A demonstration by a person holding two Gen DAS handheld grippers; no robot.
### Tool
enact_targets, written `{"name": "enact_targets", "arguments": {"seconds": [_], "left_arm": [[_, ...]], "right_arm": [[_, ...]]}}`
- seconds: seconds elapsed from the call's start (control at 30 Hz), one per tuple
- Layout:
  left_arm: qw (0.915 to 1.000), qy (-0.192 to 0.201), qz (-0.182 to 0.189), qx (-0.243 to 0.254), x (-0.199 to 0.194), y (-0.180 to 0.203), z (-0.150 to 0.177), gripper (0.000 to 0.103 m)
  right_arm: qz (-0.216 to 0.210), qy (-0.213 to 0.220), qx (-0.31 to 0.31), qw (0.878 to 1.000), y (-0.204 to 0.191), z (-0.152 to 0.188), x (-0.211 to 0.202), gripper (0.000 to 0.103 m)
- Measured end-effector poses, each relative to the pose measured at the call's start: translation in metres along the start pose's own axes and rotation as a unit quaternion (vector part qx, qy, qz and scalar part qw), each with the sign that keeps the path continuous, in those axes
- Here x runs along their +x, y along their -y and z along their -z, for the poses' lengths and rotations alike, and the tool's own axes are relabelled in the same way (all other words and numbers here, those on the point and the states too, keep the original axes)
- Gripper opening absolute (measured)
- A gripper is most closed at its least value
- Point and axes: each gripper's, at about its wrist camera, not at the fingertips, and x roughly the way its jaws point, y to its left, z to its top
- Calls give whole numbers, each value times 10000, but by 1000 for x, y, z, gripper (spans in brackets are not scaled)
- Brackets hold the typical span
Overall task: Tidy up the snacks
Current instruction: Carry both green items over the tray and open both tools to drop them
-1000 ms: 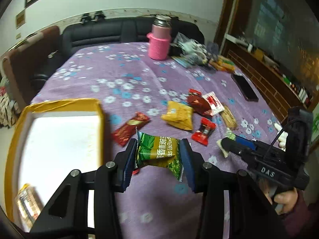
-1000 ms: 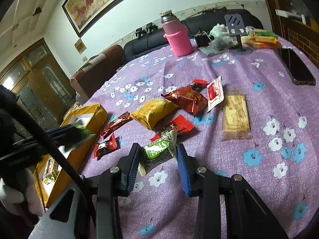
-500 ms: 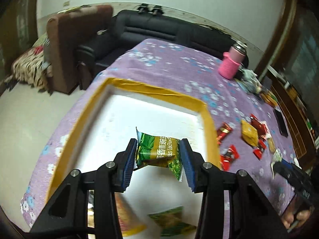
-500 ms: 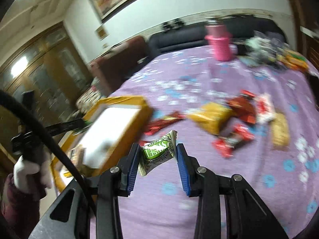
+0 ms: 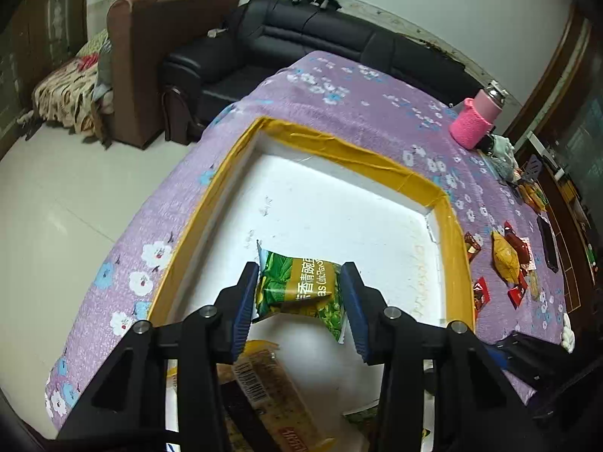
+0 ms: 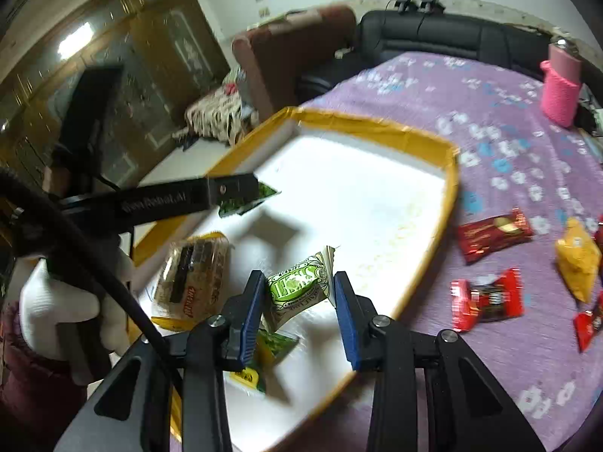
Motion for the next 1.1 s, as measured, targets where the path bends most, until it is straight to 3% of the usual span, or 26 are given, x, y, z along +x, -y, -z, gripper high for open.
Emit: {"name": "enact_targets", "arguments": {"seconds": [0.17,0.23,0.57,0.83,1.1], "left_arm": [[10000,-63,21,-25,0,-3,1,47],[9999,-66,36,-76,-1,-5,1,53],[9988,429,240,30,-44,11,6,65],[9947,784,657,-115,-86,38,29,93],[9893,669,1292,-50,-93,85,58,96]], "right_arm": [[59,-236,-62,9997,-2,-2,22,36],[112,-249,-50,9996,-2,-2,26,37],[-32,37,107,9999,-1,-5,6,42],[200,735,398,9963,26,16,-59,50],[846,1064,1297,9822,108,67,-132,52]]}}
